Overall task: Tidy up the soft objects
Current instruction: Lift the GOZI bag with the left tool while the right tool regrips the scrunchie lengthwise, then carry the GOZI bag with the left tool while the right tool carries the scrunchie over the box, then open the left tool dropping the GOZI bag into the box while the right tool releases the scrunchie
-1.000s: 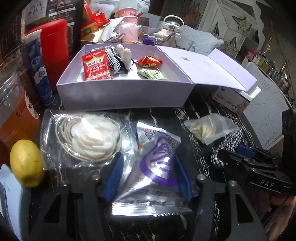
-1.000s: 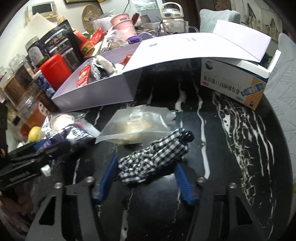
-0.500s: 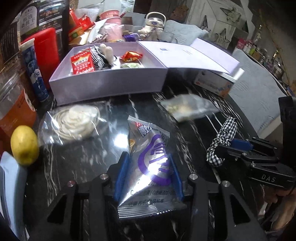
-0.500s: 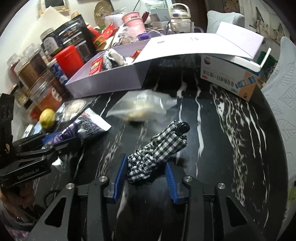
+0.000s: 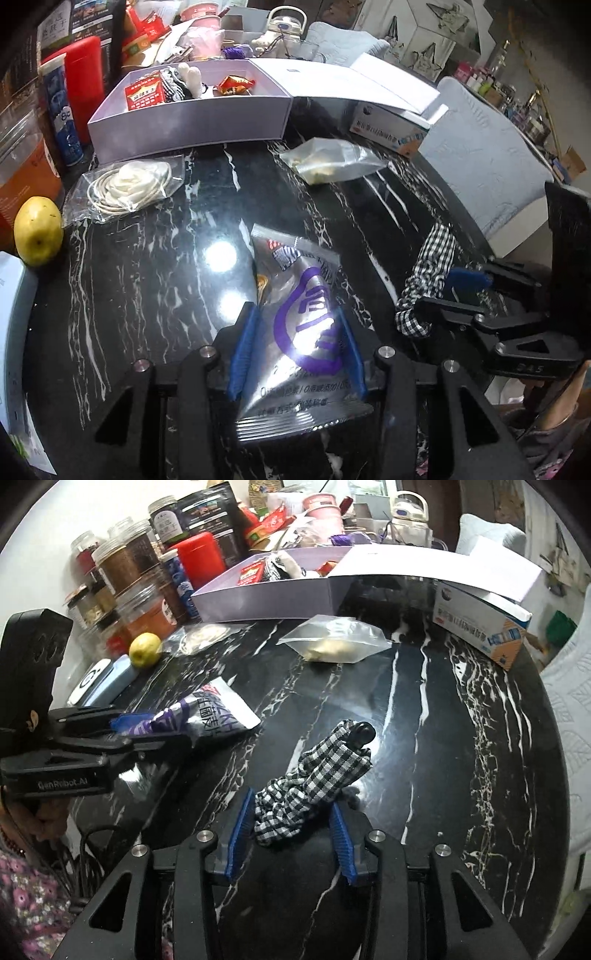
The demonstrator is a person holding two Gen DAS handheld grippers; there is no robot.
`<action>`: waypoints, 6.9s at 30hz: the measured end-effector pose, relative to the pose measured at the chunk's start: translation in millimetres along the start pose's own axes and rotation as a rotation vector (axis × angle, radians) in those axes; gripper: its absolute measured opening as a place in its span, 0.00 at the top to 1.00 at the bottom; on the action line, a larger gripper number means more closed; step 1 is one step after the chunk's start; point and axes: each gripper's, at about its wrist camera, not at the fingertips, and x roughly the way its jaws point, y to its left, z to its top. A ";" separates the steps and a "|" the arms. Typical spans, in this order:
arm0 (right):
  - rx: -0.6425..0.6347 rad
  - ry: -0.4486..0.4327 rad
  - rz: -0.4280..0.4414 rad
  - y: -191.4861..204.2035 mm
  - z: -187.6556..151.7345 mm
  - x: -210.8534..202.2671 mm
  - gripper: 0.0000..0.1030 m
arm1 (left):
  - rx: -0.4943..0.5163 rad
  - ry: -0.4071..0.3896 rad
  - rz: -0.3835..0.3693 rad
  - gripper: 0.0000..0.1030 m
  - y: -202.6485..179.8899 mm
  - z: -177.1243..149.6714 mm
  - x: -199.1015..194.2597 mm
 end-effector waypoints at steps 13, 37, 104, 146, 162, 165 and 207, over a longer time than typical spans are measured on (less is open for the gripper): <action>0.084 -0.009 -0.038 -6.5 12.2 15.6 0.27 | 0.047 -0.004 0.051 0.55 -6.3 2.4 14.6; 0.105 -0.023 -0.041 -2.9 28.6 31.9 0.27 | -0.028 -0.058 0.148 0.55 15.1 11.7 18.5; -0.074 -0.357 -0.003 21.3 141.5 -74.8 0.79 | 0.034 -0.548 0.055 0.59 -7.9 135.4 -112.8; -0.036 -0.423 -0.006 -25.3 325.7 32.1 0.79 | -0.136 -0.384 0.221 0.59 101.7 291.8 17.3; 0.007 -0.211 0.023 -53.9 328.8 98.2 0.78 | -0.125 -0.187 0.225 0.59 110.2 295.0 78.0; 0.007 -0.177 0.028 -55.2 327.9 109.5 0.76 | -0.141 -0.171 0.231 0.59 118.4 294.0 86.8; -0.013 -0.139 -0.070 -50.7 322.2 111.8 0.47 | -0.159 -0.186 0.285 0.58 117.5 299.0 76.4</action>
